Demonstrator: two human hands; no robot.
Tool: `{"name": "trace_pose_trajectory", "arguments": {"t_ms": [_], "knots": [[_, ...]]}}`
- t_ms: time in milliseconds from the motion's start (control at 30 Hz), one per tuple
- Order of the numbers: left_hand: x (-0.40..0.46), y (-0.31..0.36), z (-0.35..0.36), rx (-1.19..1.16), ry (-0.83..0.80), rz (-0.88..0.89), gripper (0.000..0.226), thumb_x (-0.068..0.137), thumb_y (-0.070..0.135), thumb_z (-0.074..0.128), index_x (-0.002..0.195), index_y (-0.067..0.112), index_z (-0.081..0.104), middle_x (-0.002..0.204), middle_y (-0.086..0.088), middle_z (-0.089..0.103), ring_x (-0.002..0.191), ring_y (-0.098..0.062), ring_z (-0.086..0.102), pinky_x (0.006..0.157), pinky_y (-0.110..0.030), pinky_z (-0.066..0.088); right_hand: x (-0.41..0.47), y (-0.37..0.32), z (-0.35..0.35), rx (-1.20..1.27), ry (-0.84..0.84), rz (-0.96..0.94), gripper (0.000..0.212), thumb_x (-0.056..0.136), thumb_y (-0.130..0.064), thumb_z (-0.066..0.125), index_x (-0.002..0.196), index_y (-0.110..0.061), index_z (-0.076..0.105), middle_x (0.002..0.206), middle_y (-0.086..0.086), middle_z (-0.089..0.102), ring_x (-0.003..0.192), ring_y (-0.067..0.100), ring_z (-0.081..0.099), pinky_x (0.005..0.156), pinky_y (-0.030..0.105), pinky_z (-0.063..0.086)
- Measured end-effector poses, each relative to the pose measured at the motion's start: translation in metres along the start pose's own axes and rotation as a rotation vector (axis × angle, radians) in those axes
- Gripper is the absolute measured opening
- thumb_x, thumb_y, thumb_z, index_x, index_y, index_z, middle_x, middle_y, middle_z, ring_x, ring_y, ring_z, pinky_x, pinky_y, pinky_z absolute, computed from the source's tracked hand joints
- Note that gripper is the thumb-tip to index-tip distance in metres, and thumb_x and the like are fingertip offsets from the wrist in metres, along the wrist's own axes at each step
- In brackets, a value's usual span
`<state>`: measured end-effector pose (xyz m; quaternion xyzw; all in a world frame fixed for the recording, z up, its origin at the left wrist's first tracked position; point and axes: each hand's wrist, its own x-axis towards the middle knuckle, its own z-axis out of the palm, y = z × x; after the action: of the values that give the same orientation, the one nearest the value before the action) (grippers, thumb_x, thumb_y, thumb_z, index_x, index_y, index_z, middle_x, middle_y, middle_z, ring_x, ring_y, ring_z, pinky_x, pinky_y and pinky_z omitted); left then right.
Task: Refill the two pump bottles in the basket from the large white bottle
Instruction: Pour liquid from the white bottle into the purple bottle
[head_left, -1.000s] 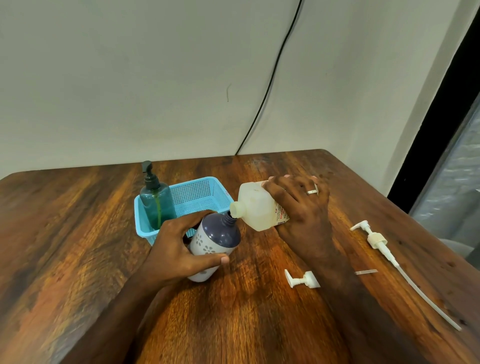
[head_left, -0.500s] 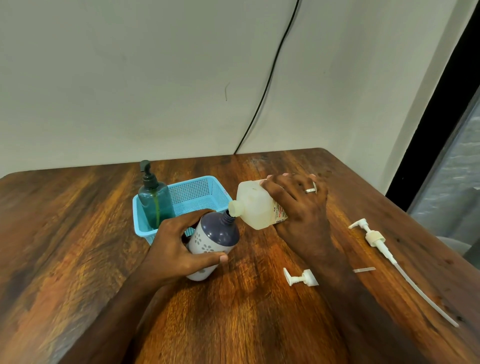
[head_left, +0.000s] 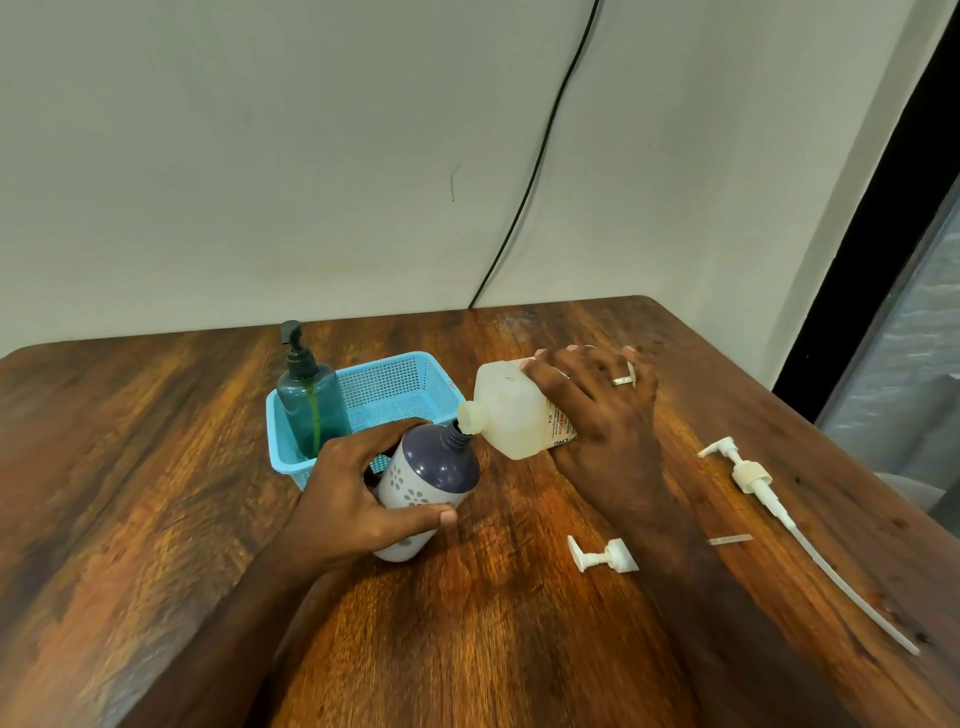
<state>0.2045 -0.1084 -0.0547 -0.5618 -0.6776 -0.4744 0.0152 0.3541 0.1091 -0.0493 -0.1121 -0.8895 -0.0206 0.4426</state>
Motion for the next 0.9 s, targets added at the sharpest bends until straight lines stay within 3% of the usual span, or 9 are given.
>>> {"name": "trace_pose_trajectory", "arguments": {"t_ms": [433,900], "knots": [[-0.0001,-0.0001,0.0005,-0.011,-0.002,0.018,0.069,0.061,0.051,0.086,0.118,0.016,0.070,0.112,0.020,0.071,0.106,0.000,0.066,0.078,-0.007,0.049,-0.0004,0.0002,0.0003,0.005,-0.011,0.015,0.083,0.067,-0.029,0.090,0.135,-0.031,0.043,0.138,0.005,0.058,0.130,0.032,0.048,0.109,0.068,0.028],[0.0000,0.0002,-0.0004,-0.009,-0.007,0.007,0.068,0.062,0.053,0.085,0.119,0.022,0.068,0.116,0.023,0.069,0.107,0.000,0.066,0.080,-0.009,0.051,-0.0010,-0.0001,0.0005,0.008,-0.002,0.013,0.083,0.067,-0.028,0.091,0.135,-0.031,0.044,0.137,0.006,0.059,0.129,0.033,0.049,0.111,0.067,0.026]]}}
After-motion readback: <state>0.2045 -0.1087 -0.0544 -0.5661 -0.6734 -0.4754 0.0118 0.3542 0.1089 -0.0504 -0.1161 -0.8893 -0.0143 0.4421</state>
